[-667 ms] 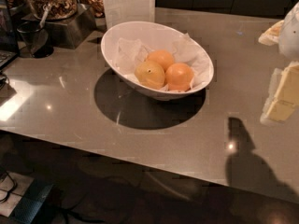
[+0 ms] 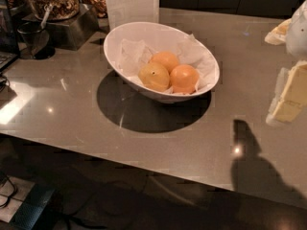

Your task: Pick orange from white bowl

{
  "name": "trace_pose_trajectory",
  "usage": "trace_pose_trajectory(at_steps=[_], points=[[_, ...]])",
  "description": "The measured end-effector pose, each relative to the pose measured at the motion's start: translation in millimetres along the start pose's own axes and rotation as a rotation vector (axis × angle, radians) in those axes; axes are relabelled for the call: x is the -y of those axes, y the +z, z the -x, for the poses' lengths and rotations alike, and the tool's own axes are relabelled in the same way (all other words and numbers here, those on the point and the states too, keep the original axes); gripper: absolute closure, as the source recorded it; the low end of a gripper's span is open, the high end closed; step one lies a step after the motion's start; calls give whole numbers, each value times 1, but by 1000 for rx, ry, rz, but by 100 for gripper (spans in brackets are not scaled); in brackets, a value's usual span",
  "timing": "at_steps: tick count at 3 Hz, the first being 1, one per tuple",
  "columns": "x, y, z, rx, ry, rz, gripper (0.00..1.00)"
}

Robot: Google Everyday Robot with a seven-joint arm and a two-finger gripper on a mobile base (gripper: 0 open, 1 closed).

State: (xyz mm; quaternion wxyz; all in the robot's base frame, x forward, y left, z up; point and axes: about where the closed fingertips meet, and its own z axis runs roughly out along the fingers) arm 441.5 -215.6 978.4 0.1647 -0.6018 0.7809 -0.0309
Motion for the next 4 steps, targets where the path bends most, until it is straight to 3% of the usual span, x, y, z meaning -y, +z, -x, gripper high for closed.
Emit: trace_pose_trajectory(at_steps=[1, 2, 4], points=[[21, 9, 17, 63, -14, 26, 0], [46, 27, 51, 161, -44, 70, 0], [51, 33, 54, 213, -21, 68, 0]])
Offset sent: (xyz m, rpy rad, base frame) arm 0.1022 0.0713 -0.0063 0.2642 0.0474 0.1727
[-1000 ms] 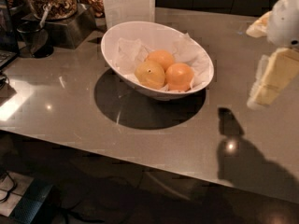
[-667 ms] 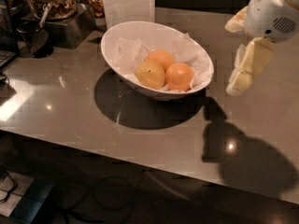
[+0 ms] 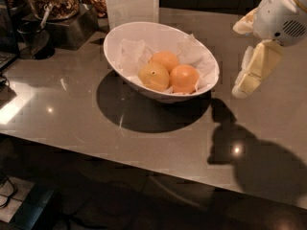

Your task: Pick orange from white bowl

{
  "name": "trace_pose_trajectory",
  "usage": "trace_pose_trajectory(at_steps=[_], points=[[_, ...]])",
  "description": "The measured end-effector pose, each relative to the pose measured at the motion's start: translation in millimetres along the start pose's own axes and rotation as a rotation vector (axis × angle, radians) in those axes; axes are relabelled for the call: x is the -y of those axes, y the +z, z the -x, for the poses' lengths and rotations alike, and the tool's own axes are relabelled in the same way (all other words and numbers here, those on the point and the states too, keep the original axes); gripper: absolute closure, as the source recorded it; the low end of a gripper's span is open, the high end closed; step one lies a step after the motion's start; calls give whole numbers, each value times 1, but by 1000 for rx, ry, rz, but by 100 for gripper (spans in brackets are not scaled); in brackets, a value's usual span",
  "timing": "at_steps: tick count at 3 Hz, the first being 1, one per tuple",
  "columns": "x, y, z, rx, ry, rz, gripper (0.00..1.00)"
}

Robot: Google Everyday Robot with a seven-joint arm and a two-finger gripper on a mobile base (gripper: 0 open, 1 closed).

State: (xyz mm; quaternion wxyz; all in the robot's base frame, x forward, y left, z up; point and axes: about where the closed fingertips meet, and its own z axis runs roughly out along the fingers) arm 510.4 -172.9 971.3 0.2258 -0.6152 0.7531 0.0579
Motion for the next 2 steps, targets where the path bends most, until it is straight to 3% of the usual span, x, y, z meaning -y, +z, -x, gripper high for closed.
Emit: trace_pose_trajectory(at_steps=[1, 2], points=[[5, 32, 12, 95, 2, 75, 0], [14, 73, 24, 147, -1, 177, 13]])
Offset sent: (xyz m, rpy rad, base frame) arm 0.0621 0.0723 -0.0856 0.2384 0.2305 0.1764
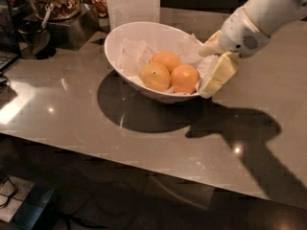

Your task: Pick orange from white bowl

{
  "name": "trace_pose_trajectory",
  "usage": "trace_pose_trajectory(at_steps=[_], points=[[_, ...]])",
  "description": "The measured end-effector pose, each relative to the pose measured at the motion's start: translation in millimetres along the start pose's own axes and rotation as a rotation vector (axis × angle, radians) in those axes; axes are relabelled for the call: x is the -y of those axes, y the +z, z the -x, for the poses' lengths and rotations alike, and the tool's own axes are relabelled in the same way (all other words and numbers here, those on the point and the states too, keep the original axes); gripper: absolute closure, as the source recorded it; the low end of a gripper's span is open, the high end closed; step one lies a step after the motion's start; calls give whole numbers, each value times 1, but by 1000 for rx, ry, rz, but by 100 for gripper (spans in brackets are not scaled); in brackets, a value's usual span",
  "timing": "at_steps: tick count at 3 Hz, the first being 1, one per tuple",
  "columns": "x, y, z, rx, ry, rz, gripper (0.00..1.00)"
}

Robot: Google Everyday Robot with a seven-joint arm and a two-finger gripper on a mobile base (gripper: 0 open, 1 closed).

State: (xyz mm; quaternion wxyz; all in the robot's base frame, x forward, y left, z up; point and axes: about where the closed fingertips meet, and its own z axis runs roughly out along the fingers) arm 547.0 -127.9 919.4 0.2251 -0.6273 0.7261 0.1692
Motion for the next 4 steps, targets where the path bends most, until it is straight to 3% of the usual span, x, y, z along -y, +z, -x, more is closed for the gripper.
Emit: trace_pose_trajectory(at_steps=[1, 2, 3, 4], points=[[3, 6, -2, 3, 5, 9, 33], [7, 13, 0, 20, 2, 20, 29], [15, 20, 7, 20, -6, 40, 15], [24, 25, 15, 17, -11, 57, 14]])
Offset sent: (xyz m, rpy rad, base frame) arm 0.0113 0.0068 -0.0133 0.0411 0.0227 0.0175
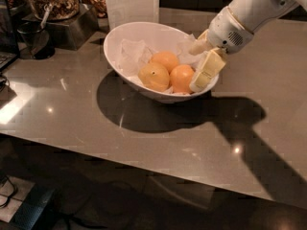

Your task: Pick orange from white bowl

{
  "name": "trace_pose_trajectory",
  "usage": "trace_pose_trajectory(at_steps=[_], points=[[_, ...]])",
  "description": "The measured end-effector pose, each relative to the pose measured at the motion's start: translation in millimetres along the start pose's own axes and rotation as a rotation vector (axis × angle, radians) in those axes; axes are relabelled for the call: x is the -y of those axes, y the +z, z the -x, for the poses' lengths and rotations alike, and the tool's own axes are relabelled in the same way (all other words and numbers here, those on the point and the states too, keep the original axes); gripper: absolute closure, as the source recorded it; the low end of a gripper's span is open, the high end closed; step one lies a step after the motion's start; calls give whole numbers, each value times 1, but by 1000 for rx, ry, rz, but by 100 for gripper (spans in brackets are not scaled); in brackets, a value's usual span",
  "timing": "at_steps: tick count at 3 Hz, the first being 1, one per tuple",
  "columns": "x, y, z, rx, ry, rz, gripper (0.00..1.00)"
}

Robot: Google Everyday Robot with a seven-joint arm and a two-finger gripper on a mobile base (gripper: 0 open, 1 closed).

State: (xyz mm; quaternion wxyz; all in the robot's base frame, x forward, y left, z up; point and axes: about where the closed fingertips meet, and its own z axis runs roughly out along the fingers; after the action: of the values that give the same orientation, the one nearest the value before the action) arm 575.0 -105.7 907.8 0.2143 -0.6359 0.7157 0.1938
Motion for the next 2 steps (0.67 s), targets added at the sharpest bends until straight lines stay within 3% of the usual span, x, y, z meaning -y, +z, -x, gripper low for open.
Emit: trace_pose_trajectory(at_steps=[2], points=[[18, 13, -2, 42, 26, 28, 16]])
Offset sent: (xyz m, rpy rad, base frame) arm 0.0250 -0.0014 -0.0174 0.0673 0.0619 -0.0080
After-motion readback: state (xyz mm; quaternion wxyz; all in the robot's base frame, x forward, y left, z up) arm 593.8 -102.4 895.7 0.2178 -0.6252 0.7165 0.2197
